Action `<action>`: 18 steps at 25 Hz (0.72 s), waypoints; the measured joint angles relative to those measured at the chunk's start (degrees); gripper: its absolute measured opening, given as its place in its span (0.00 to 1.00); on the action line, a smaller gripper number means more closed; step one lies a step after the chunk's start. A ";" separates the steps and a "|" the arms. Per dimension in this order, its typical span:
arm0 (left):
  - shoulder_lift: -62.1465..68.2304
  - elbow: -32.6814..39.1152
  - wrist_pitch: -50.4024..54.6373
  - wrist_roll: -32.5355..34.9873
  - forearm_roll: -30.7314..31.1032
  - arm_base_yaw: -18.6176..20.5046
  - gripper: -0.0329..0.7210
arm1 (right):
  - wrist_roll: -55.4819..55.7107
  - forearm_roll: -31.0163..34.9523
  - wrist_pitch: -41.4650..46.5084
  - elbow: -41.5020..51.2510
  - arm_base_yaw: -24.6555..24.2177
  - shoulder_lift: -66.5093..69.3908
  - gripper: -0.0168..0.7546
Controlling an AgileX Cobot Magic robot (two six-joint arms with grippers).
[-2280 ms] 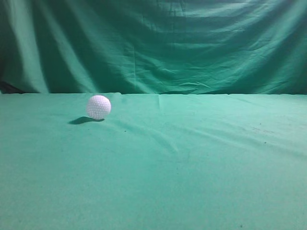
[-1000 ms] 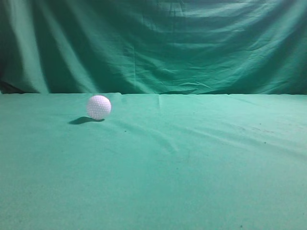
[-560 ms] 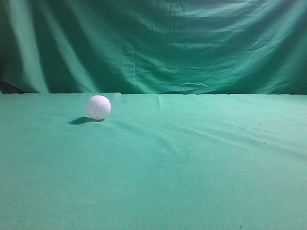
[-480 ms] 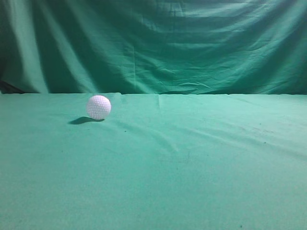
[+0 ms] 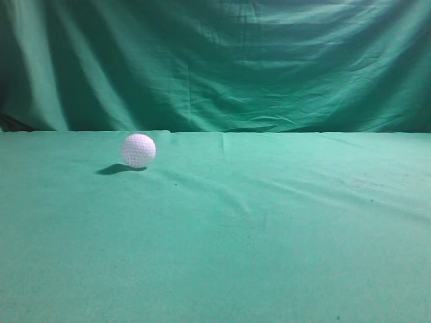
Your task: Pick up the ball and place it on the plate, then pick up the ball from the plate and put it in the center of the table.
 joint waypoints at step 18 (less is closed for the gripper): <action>-17.76 5.58 -11.44 -11.25 7.71 -0.03 0.04 | 0.00 0.00 0.09 0.00 0.00 0.00 0.02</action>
